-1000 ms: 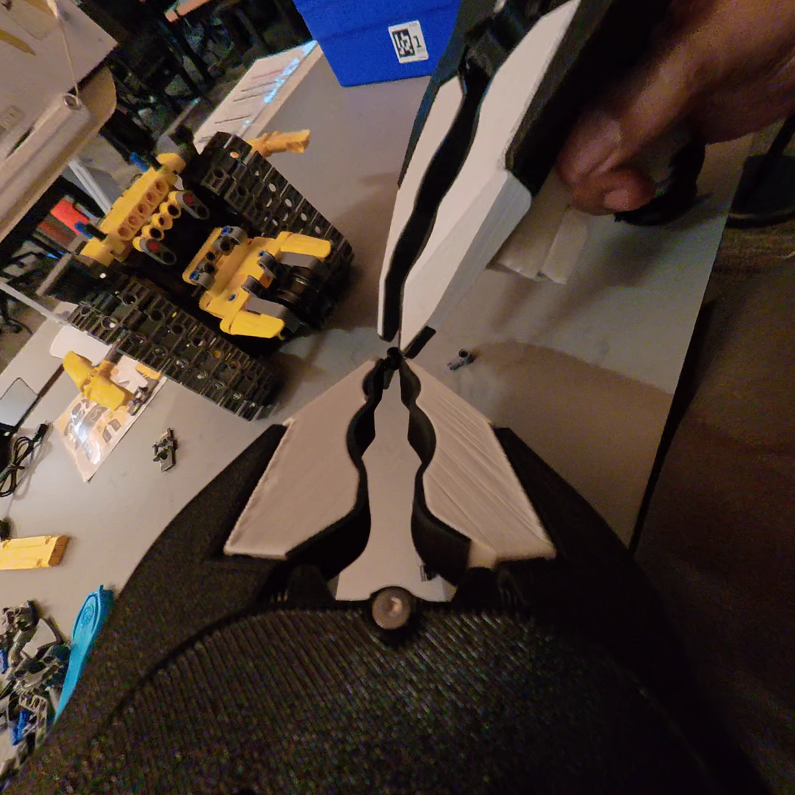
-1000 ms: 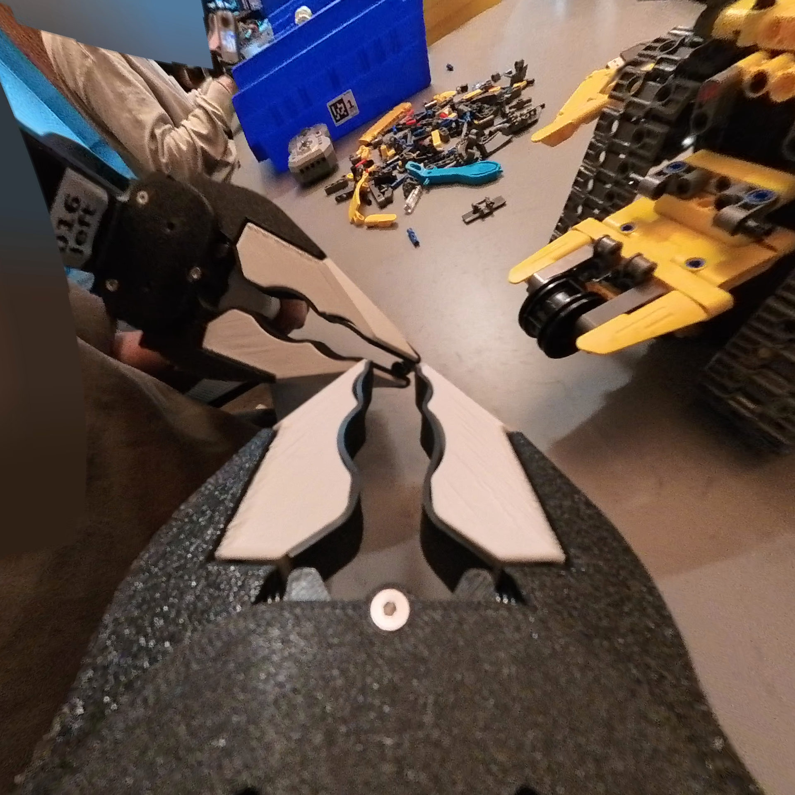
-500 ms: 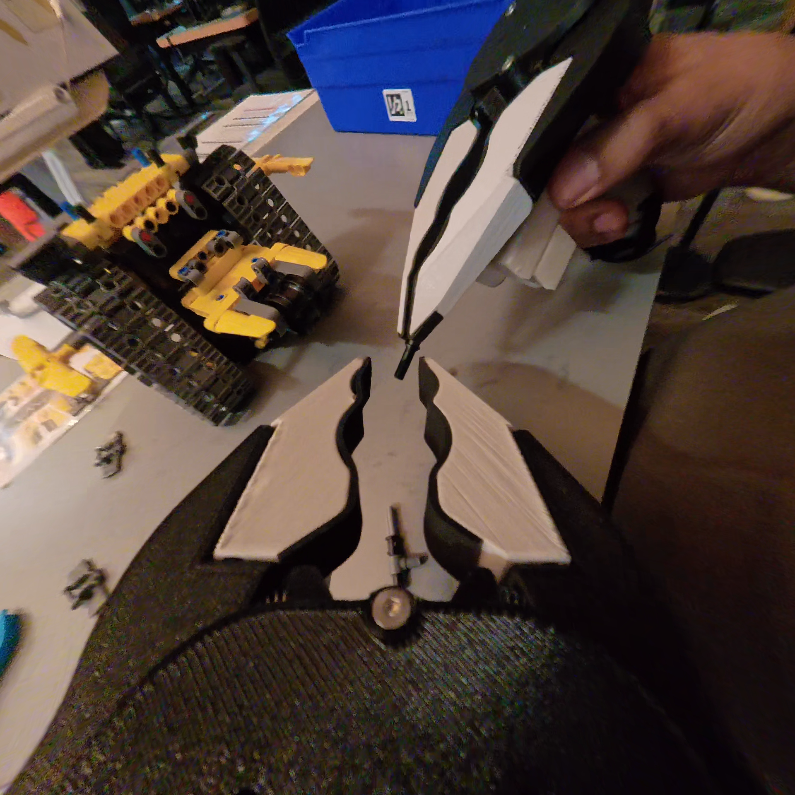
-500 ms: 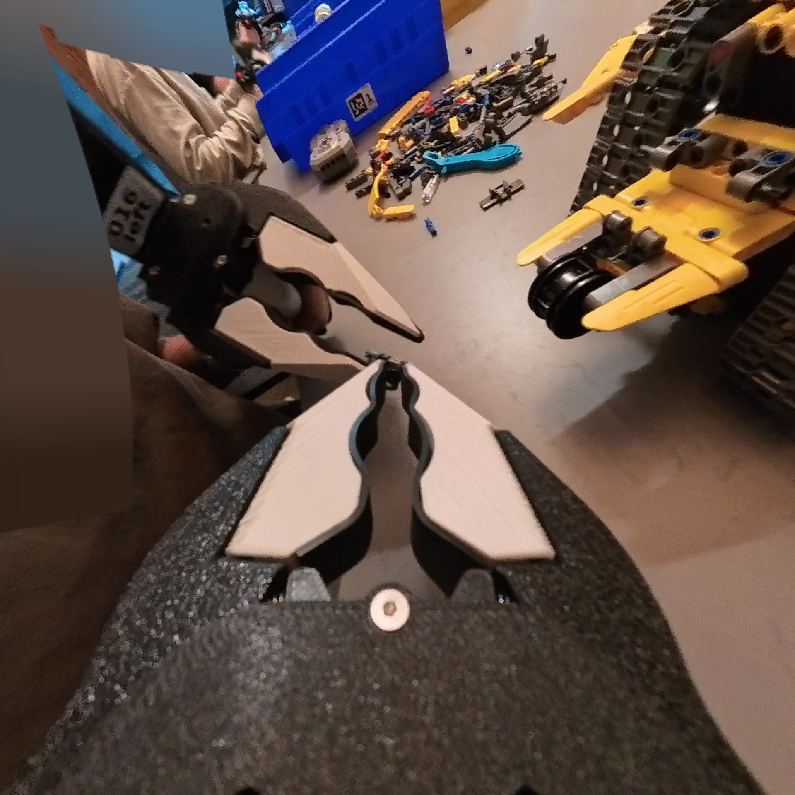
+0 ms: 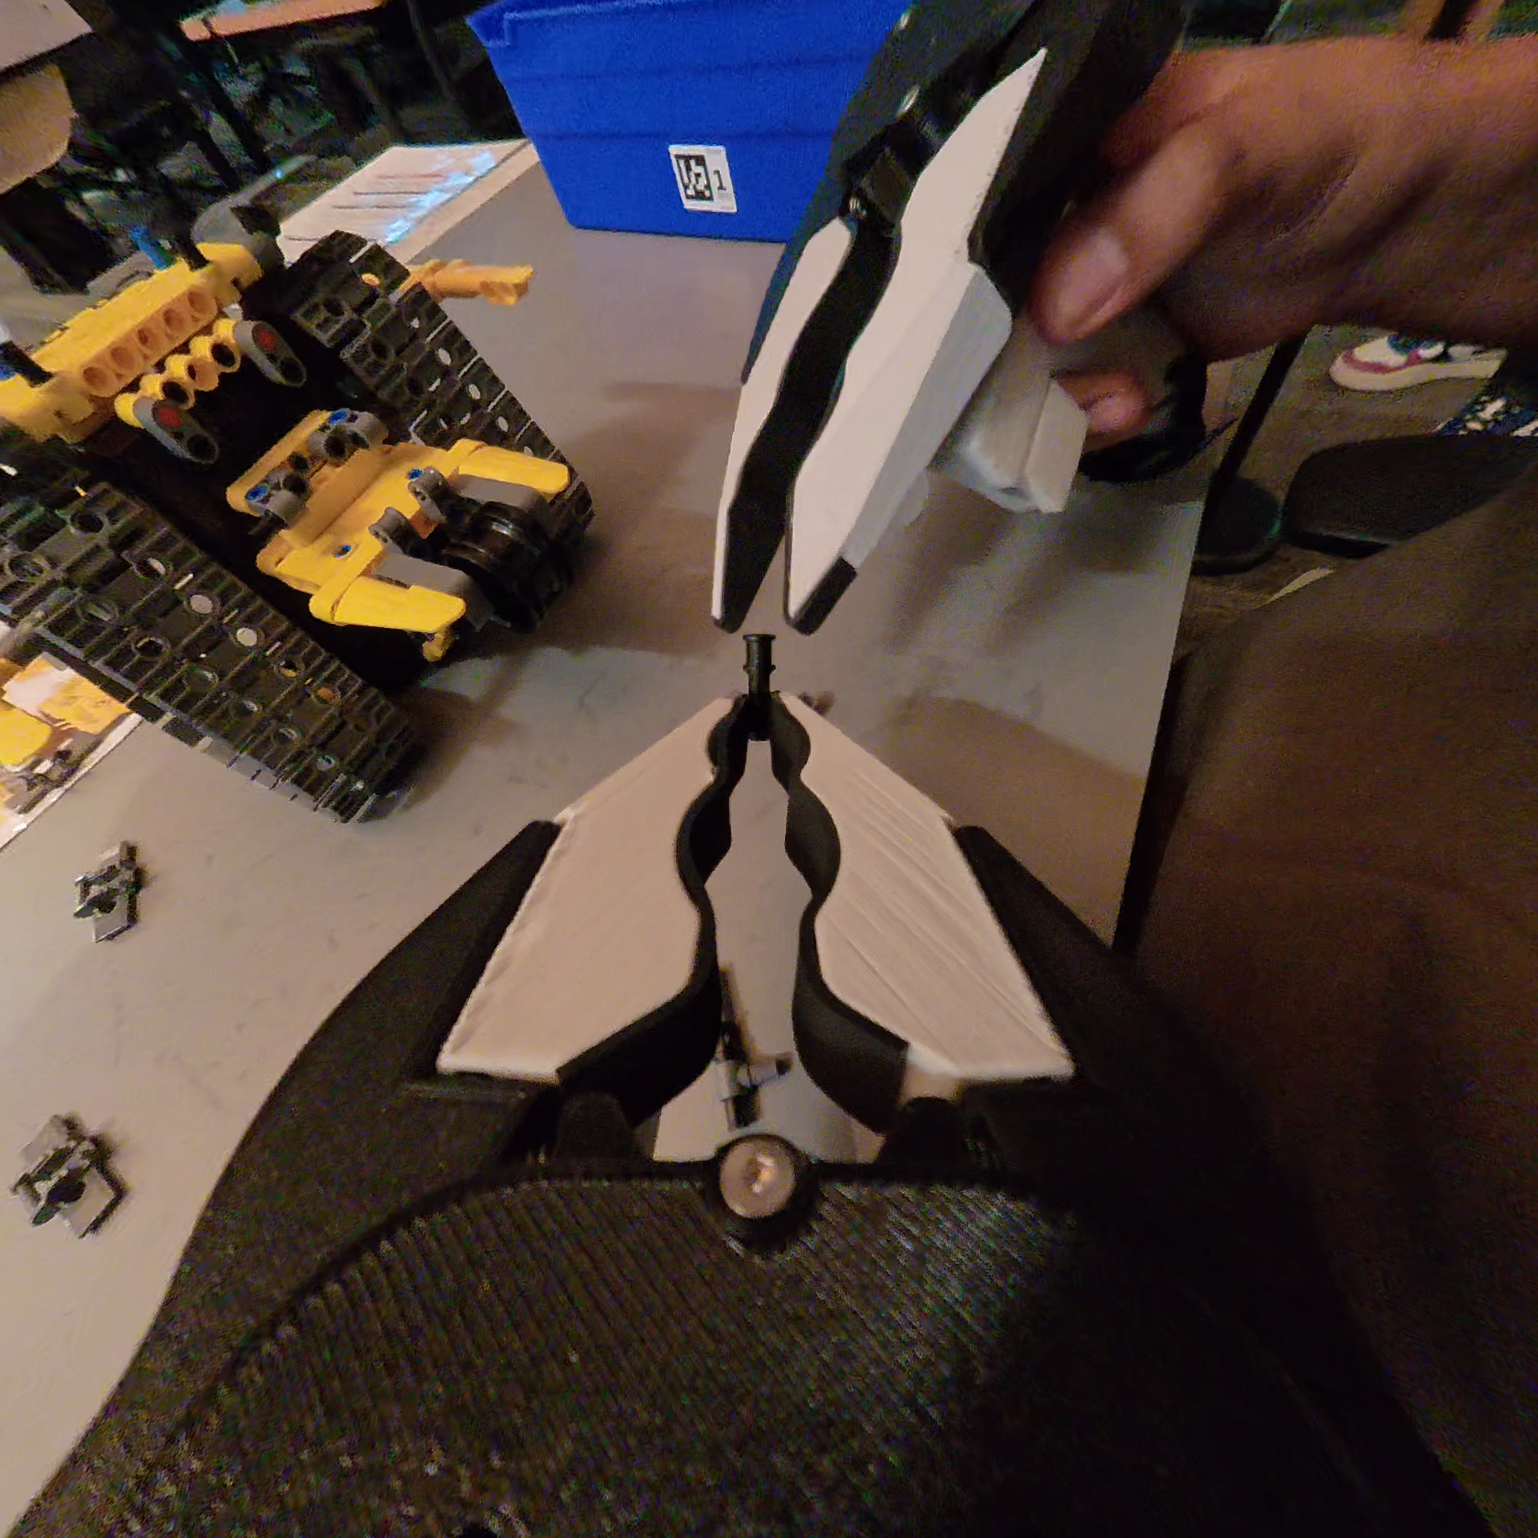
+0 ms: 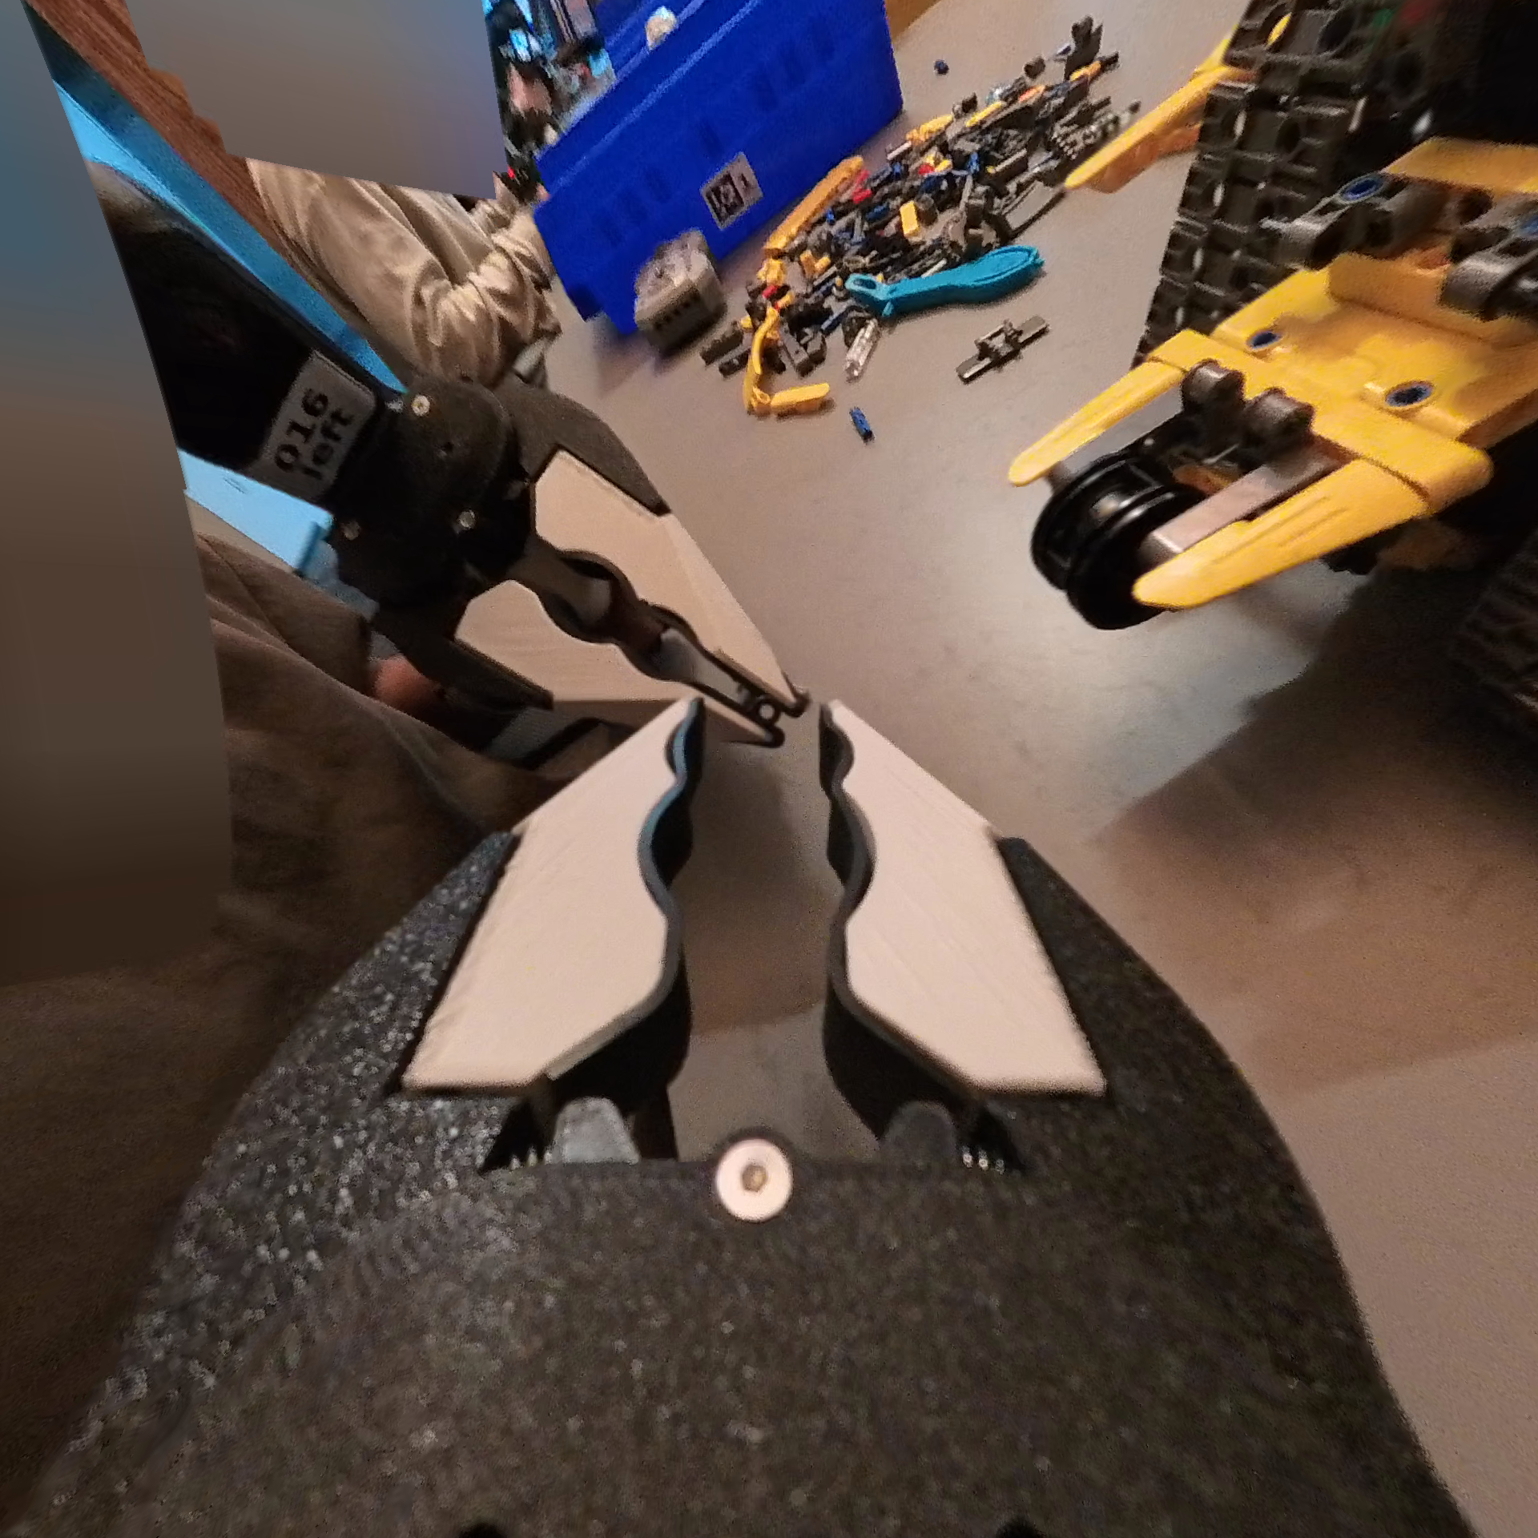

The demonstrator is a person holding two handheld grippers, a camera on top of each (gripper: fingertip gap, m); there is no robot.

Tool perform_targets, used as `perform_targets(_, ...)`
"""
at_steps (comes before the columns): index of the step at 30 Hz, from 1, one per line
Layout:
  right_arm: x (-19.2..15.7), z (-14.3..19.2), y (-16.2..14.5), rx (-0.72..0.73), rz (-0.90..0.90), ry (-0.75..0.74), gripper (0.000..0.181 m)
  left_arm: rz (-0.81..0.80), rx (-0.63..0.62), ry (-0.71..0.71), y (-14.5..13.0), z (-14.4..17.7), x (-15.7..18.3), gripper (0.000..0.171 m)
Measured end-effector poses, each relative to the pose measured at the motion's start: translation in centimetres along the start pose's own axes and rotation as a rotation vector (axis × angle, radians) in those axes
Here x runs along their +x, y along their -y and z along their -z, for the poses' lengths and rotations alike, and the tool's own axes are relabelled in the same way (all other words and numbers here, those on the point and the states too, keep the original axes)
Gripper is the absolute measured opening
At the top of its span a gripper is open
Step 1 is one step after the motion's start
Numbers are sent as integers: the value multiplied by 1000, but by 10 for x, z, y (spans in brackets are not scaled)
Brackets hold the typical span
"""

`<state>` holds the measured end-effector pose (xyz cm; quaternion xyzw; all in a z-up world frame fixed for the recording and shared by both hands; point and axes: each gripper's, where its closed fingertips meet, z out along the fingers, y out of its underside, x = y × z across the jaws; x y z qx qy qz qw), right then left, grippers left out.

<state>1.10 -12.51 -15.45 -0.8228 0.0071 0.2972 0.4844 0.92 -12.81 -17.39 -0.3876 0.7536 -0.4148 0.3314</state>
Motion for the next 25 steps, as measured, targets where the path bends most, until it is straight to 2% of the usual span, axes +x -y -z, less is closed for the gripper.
perform_targets(6, 1, -7, -9, -88, 129, -87, 16, -26, -12, 0, 0, -2, 3, 2)
perform_targets(7, 1, -8, -9, -93, 140, -90, 8, -37, -21, 8, -1, -2, 3, 2)
perform_targets(11, -3, -5, -5, -92, 148, -73, 6, -26, 9, 5, 4, 0, 4, 2)
perform_targets(12, 0, -2, -4, -95, 149, -89, 6, 1, 17, 4, 5, 1, 2, 7)
perform_targets(13, 5, 2, -3, -110, 162, -121, 6, 32, 23, 11, 6, 2, -1, 20)
perform_targets(14, 12, 7, -4, -134, 181, -164, 6, 61, 28, 19, 5, 4, -6, 23)
perform_targets(19, 37, 19, -24, -366, 306, -335, 6, 207, 65, 74, -5, 19, -37, 20)
perform_targets(25, 36, 7, -39, -472, 302, -307, 6, 409, 144, 118, -13, 41, -74, 17)
